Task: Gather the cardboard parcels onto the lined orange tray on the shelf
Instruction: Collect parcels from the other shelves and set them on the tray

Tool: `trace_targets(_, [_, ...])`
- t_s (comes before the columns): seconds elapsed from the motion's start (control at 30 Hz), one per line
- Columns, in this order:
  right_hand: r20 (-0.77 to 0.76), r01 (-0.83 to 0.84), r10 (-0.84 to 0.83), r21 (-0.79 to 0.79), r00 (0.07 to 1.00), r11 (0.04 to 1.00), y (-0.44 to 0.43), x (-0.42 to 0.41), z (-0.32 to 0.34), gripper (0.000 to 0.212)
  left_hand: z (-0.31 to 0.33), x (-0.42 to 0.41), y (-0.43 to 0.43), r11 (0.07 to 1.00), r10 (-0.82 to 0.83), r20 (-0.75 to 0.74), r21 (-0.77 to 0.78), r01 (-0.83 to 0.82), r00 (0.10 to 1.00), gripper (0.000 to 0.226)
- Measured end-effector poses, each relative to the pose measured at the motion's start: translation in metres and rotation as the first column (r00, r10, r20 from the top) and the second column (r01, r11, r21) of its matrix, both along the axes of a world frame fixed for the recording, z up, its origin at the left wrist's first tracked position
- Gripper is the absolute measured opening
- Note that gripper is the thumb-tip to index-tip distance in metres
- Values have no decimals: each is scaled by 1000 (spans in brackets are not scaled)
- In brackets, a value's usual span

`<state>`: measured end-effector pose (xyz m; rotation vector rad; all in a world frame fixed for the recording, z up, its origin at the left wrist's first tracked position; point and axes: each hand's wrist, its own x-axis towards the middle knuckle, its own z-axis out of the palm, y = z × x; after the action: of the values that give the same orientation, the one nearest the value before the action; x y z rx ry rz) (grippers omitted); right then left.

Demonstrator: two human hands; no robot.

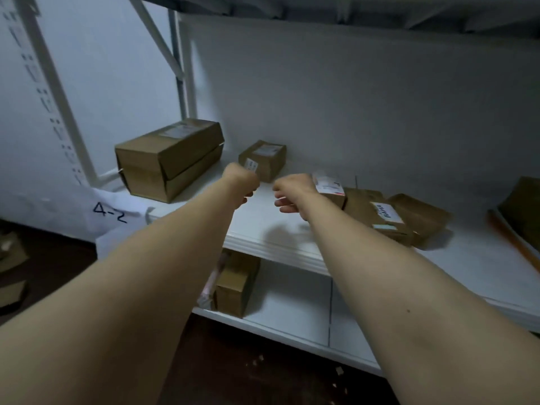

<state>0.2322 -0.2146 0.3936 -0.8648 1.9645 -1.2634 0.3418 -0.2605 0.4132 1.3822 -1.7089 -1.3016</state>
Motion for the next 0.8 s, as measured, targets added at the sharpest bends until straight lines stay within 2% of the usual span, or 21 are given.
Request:
trace_targets(0.1, [-17, -81, 82, 16, 997, 997, -56, 35, 4, 24, 3, 35, -57, 990, 135, 14, -55, -134, 991, 10])
trace_targets(0.23, [-6, -177, 177, 31, 984, 984, -111, 71, 6, 17, 6, 72, -120, 951, 286, 63, -136, -276, 956, 15])
trace_targets(0.3, [-5, -206, 207, 46, 978, 977, -134, 85, 3, 19, 6, 88, -142, 913, 389, 93, -175, -369, 917, 27])
trace_targets(0.43, [-24, -236, 237, 59, 971, 970, -172, 107, -1, 18, 5, 112, -181, 825, 546, 172, -281, -491, 820, 32])
trace_targets(0.5, [-23, -244, 246, 60, 969, 968, -190, 116, 0, 33, 7, 121, -197, 782, 608, 180, -305, -544, 773, 38])
trace_targets(0.6, [21, -238, 237, 44, 971, 970, -206, 123, 3, 70, 6, 130, -211, 760, 646, 175, -238, -605, 743, 44])
trace_targets(0.7, [61, -220, 218, 27, 974, 975, -216, 125, 5, 80, 3, 136, -227, 809, 587, 198, -125, -574, 785, 52])
trace_targets(0.8, [87, -225, 222, 23, 971, 974, -222, 125, 4, 85, 0, 140, -239, 860, 507, 148, -11, -511, 849, 56])
